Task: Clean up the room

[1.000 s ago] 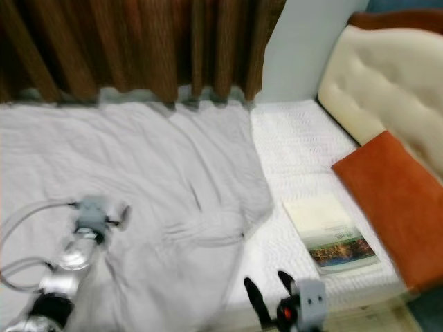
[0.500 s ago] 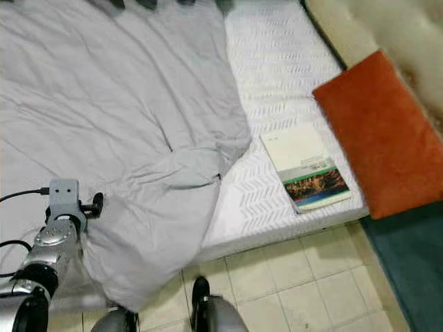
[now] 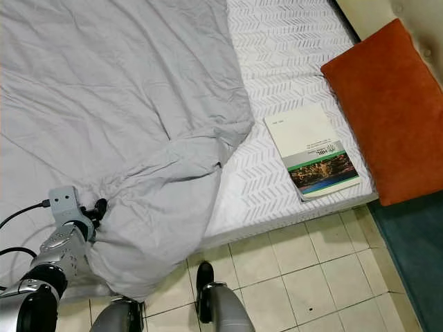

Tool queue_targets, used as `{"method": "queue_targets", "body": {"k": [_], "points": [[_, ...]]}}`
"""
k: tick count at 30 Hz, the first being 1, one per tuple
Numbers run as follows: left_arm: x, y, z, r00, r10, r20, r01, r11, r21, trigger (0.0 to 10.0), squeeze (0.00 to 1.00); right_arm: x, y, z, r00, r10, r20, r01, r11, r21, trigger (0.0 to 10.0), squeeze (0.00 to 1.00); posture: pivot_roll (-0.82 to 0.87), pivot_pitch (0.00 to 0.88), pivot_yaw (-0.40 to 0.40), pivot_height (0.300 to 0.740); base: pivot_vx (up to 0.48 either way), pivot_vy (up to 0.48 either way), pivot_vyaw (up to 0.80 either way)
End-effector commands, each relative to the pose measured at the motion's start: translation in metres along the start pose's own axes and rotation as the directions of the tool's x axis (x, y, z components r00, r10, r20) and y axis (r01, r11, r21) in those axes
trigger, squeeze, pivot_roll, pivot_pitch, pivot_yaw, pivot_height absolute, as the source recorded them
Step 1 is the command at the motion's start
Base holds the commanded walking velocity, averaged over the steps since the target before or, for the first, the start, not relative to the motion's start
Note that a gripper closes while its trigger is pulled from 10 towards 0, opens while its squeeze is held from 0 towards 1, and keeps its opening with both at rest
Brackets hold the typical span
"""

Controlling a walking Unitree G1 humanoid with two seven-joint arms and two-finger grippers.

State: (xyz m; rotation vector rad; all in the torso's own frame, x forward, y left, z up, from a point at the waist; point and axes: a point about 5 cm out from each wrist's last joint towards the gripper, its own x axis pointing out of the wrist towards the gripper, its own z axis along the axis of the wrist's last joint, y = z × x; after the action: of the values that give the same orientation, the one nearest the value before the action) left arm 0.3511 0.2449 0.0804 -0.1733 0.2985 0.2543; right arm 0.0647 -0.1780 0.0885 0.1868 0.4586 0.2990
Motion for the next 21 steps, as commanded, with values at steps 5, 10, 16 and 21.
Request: {"method": "queue_targets", "body": {"k": [5, 10, 16, 21], "points": [[-0.008, 0.0, -0.035, 0.993, -0.024, -0.12, 0.047, 0.98, 0.193, 0.0, 0.0, 0.009, -0.007, -0.003, 0.999, -0.036, -0.012, 0.036, 0.999, 0.013, 10.0, 0.0, -0.31, 0.59, -0.15, 0.74, 0.0, 0.0, 0.0], [-0.008, 0.0, -0.032, 0.994, -0.035, -0.101, 0.057, 0.974, 0.218, 0.0, 0.0, 0.015, -0.005, -0.002, 1.0, -0.026, 0.0, 0.026, 1.0, 0.015, 10.0, 0.0, -0.3, 0.583, -0.143, 0.74, 0.0, 0.0, 0.0], [-0.007, -0.004, -0.028, 0.992, -0.093, -0.086, 0.113, 0.956, 0.269, 0.0, 0.0, 0.023, -0.008, -0.001, 1.0, -0.021, 0.009, 0.021, 1.0, 0.01, 10.0, 0.0, -0.29, 0.565, -0.138, 0.74, 0.0, 0.0, 0.0], [-0.01, -0.015, -0.035, 0.985, -0.145, -0.095, 0.167, 0.937, 0.308, 0.0, 0.0, 0.044, -0.014, -0.011, 1.0, -0.011, 0.007, 0.011, 1.0, 0.004, 10.0, 0.0, -0.24, 0.485, -0.103, 0.74, 0.0, 0.0, 0.0]]}}
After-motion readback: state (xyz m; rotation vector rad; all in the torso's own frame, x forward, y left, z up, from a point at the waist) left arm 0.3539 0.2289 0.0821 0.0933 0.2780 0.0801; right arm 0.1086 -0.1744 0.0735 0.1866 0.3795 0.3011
